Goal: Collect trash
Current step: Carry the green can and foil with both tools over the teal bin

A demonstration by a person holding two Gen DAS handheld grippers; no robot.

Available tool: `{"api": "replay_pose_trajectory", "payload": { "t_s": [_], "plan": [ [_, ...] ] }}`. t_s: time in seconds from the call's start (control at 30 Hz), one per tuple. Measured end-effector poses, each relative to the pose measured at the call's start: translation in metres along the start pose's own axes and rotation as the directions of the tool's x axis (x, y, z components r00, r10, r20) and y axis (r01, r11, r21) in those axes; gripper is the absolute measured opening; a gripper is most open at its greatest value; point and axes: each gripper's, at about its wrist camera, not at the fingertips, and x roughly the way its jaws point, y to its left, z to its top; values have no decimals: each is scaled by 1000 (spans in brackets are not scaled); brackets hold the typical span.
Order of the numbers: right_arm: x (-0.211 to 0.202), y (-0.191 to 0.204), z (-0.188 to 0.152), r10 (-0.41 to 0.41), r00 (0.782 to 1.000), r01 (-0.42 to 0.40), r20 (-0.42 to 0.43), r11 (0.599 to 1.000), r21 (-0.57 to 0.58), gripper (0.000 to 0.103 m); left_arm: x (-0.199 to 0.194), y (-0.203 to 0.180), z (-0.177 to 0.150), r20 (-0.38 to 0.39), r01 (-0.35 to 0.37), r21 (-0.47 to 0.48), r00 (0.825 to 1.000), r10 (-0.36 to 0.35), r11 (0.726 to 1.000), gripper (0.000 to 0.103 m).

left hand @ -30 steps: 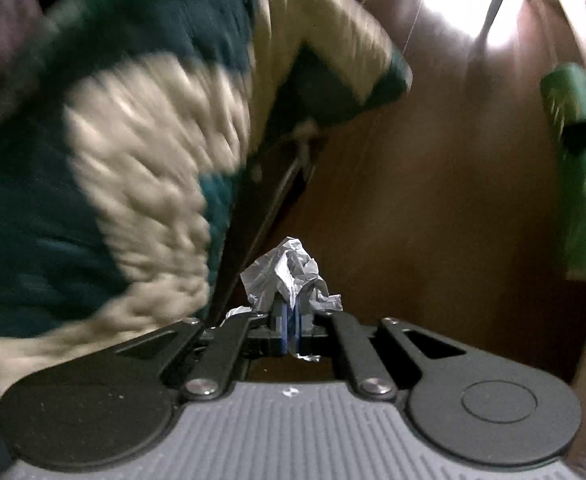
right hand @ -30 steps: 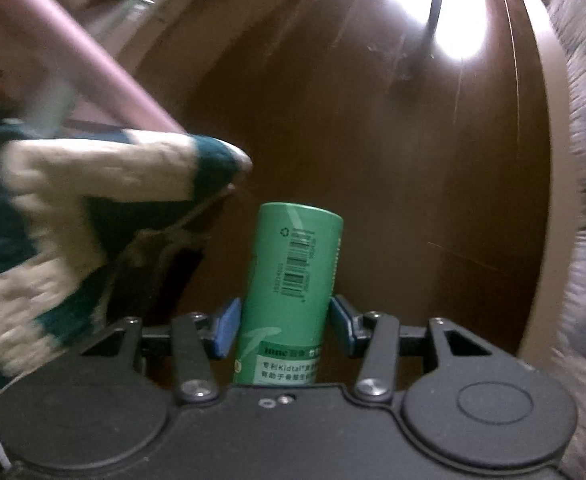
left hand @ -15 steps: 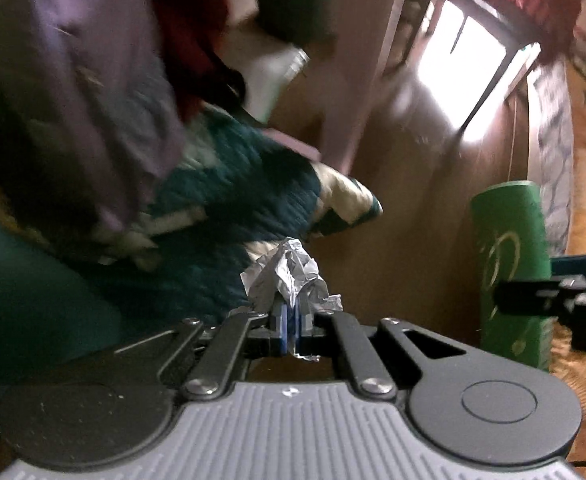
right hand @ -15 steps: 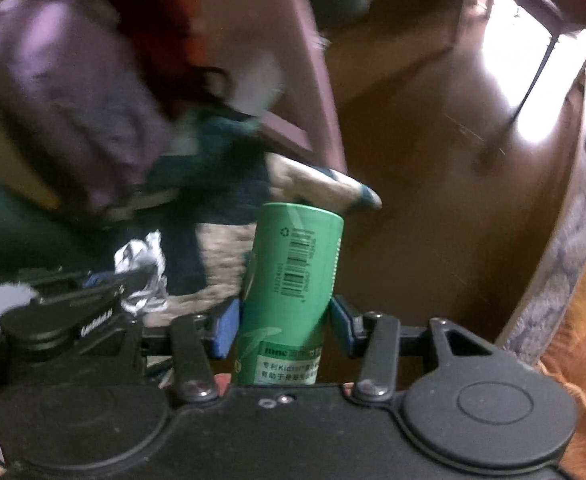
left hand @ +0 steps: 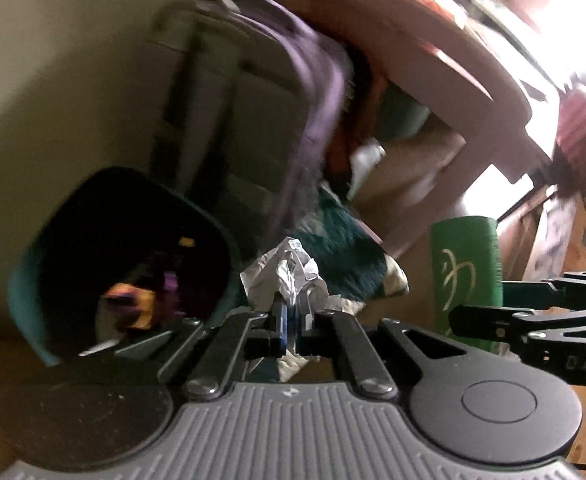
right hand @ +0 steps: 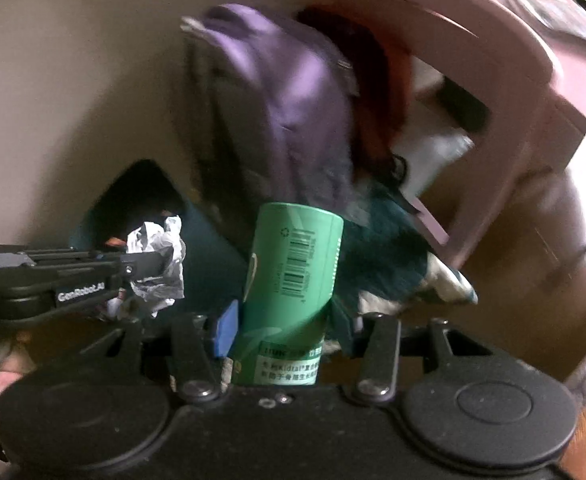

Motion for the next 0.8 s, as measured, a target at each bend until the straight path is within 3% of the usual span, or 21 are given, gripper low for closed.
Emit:
{"api": "replay_pose_trajectory", "payload": {
  "t_s": [0.2, 0.4, 0.57, 0.8],
  "plan": [
    [19, 66, 35, 41, 999, -41, -5, 996, -84, 49, -30, 74, 8, 36, -42, -104, 998, 46, 994, 3],
    [47, 132, 66, 84, 996, -88, -34, 986, -142, 49, -25, 138, 15, 5, -58, -159, 998, 60, 985, 3],
    [85, 173, 78, 39, 996, -54, -81, 979, -195, 49, -8, 177, 18, -43, -77, -190, 997, 70, 979, 3],
    [138, 202, 76, -33, 988, -4, -148, 969, -246, 49, 32, 198, 18, -100, -56, -175, 994, 39, 983, 3]
  ]
}}
